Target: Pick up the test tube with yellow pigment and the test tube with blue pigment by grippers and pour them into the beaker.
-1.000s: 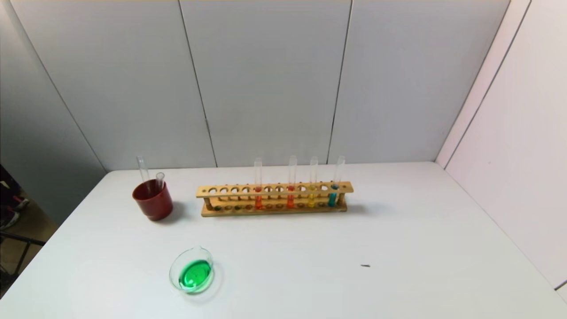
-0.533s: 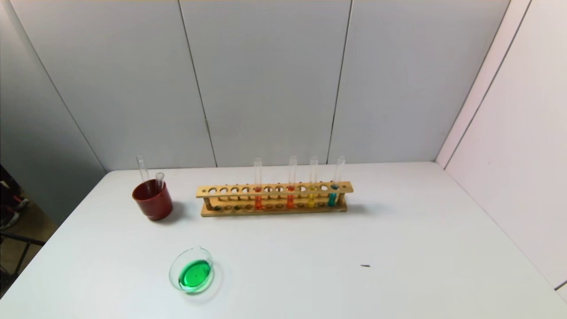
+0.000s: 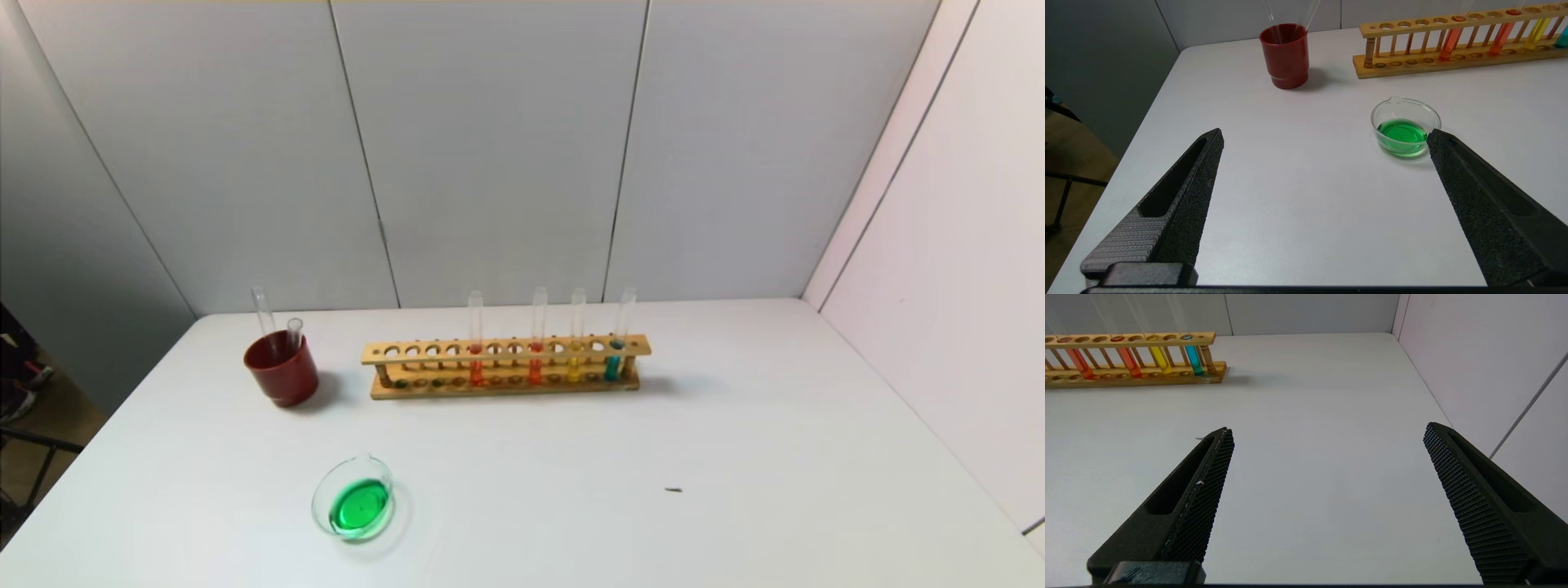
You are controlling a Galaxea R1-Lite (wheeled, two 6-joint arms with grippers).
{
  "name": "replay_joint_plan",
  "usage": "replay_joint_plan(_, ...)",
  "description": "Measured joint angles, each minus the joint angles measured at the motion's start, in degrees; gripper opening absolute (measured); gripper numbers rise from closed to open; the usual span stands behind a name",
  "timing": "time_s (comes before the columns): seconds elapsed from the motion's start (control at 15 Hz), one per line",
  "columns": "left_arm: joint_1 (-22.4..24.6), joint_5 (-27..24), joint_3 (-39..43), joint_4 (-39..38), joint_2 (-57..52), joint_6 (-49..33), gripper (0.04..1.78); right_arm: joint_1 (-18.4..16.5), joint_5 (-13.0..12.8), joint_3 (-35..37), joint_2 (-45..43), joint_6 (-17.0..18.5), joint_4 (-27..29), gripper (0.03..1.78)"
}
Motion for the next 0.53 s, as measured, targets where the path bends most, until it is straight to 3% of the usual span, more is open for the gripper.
replay_joint_plan(0.53, 0.0, 0.0, 0.0, 0.0, 0.0, 0.0, 1.75, 0.0, 0.0, 0.0, 0.0, 0.0, 0.0, 1.7)
